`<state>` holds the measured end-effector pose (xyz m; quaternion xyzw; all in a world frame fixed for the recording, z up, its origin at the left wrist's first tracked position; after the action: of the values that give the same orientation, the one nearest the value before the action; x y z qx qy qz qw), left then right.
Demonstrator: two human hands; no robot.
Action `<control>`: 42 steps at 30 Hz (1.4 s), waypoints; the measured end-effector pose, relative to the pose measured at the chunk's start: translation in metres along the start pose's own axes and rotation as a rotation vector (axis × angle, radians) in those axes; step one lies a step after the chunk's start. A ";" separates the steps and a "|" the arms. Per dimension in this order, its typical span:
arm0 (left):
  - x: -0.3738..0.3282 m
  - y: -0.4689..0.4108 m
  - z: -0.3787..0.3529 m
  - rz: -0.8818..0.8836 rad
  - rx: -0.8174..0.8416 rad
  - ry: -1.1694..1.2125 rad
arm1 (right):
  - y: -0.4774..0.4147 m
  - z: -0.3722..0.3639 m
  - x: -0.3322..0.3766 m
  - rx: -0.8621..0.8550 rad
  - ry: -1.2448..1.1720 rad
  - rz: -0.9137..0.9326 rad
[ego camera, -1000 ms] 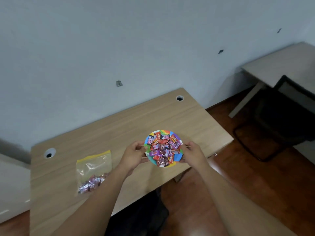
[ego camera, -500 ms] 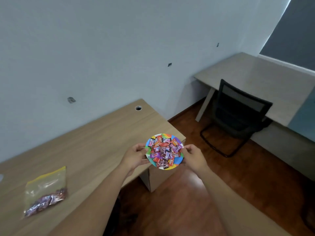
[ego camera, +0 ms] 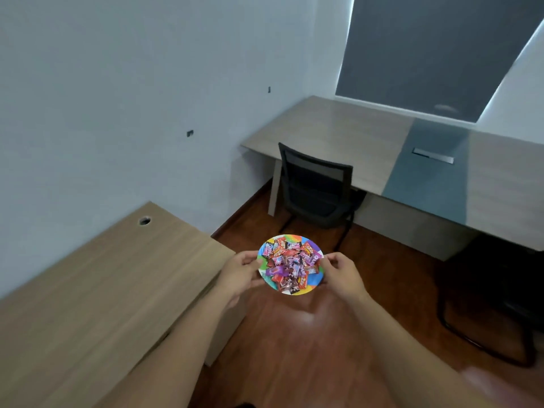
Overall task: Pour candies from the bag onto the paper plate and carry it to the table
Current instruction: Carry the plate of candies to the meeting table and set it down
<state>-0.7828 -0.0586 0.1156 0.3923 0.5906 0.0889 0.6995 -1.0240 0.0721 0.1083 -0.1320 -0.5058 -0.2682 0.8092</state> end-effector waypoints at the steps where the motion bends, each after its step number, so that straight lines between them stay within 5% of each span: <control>1: -0.005 -0.005 -0.015 -0.003 0.010 -0.023 | -0.001 0.015 -0.005 -0.027 -0.008 -0.012; 27: -0.183 -0.216 -0.389 -0.008 0.379 -0.343 | -0.201 0.295 -0.137 -0.470 0.026 -0.250; 42: -0.268 -0.349 -0.580 -0.010 0.426 -0.377 | -0.362 0.437 -0.227 -0.504 -0.112 -0.242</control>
<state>-1.4973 -0.1949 0.0926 0.5371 0.4572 -0.1152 0.6994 -1.6340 0.0551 0.0835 -0.2823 -0.4792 -0.4725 0.6836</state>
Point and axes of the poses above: each hand's wrist, its own y-axis away from the middle knuckle, its own z-axis out of the back of the hand, x = y × z, the point moved 7 cm from there along -y, towards the middle knuckle, and after that the axes turned 15 degrees about z, right-handed, at the moved point
